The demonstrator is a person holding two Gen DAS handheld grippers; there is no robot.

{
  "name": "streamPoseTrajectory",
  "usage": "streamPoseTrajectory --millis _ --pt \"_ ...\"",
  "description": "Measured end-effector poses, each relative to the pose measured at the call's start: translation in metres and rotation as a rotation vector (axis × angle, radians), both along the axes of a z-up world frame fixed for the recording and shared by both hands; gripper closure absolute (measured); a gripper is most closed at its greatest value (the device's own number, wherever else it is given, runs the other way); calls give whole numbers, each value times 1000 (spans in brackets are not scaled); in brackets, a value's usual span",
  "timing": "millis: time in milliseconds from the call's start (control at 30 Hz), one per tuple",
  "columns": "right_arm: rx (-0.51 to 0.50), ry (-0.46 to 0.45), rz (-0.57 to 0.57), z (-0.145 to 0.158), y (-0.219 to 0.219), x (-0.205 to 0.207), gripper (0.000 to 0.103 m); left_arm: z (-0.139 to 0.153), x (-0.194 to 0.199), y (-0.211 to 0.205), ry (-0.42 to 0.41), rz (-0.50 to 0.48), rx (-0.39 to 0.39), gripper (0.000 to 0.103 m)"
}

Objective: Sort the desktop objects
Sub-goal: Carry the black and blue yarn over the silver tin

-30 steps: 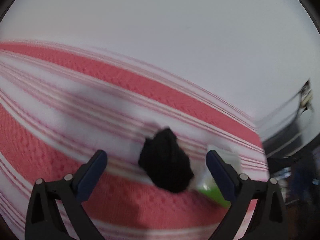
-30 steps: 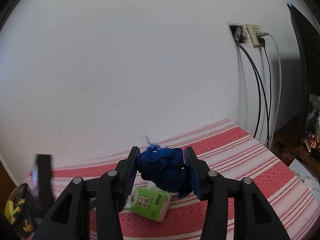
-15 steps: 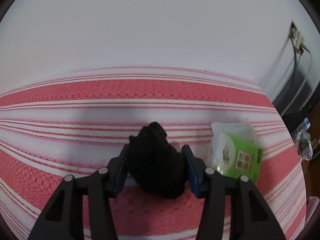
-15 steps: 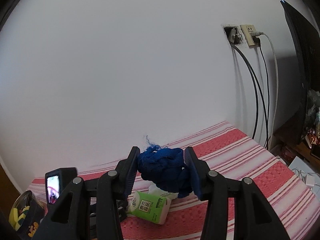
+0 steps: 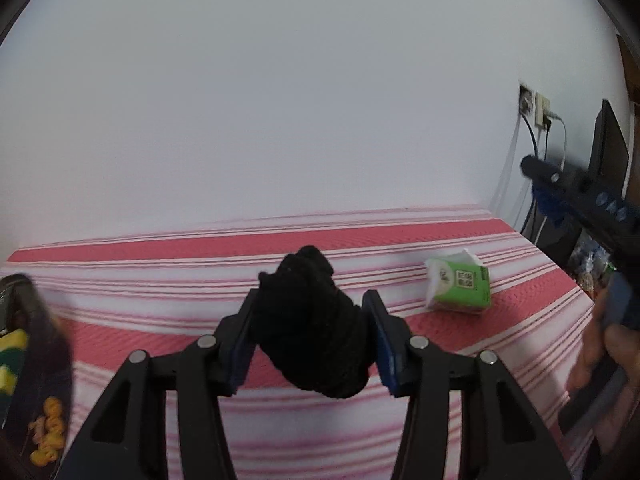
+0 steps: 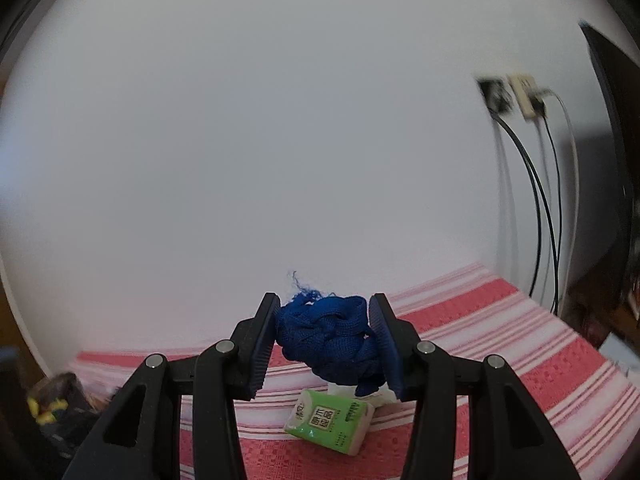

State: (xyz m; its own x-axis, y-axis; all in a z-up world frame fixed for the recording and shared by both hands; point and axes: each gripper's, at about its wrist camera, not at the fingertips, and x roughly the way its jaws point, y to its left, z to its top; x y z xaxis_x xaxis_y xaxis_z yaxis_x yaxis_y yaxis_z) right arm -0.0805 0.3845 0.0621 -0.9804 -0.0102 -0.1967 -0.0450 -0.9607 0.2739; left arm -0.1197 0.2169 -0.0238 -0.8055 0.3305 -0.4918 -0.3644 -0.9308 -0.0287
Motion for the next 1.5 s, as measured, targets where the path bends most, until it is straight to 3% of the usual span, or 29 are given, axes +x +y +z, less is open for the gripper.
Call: streamPoseTrajectory --millis 100,467,633,1033,1233,1500 --pt "49 23 19 -3 -18 5 53 -5 8 -15 49 27 -26 53" --pt "246 44 57 -11 -88 26 53 -7 9 -39 55 87 26 53" --pt "208 34 61 -12 -98 41 53 -4 10 -43 55 82 62 53" --pt "247 61 138 -9 -157 78 53 -5 17 -69 30 85 110 53" --pt "156 44 168 -10 -172 87 53 -5 24 -84 28 106 117 53" --pt "131 40 229 -8 -202 105 53 0 44 -116 40 146 149 53"
